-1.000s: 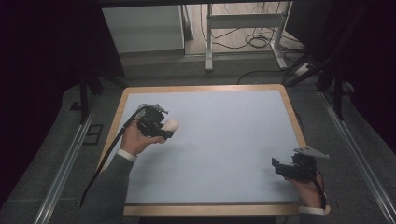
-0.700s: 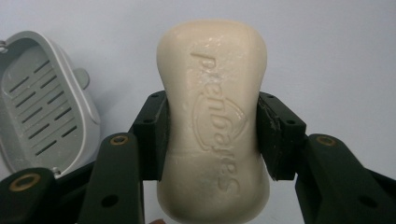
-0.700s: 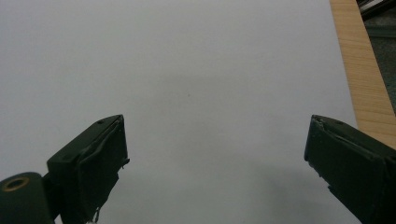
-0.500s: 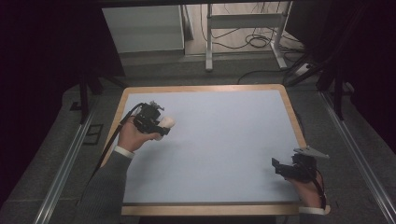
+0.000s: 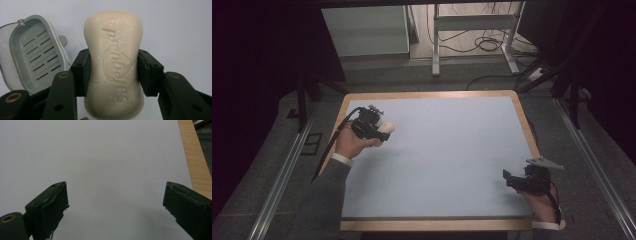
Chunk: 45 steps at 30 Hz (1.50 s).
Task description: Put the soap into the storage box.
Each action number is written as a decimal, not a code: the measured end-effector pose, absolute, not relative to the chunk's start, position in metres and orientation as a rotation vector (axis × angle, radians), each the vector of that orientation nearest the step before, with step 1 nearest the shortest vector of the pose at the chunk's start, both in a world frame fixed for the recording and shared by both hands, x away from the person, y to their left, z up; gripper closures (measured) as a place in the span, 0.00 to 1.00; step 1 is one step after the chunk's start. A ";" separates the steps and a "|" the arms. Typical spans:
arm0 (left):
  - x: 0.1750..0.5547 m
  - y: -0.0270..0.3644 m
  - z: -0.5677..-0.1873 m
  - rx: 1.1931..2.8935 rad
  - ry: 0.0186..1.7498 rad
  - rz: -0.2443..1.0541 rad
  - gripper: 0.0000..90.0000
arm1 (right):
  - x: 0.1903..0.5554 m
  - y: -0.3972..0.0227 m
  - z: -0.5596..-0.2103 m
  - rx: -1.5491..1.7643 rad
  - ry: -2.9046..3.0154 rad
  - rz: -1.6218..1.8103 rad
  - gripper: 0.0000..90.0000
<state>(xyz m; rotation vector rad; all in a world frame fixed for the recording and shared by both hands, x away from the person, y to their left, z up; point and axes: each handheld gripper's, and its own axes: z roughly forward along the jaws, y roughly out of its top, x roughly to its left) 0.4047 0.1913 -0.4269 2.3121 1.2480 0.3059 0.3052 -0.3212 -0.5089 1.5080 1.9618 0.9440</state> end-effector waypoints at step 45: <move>0.447 0.230 -0.440 2.235 1.449 0.286 0.55 | 0.306 -0.322 -0.510 1.511 1.971 0.935 0.06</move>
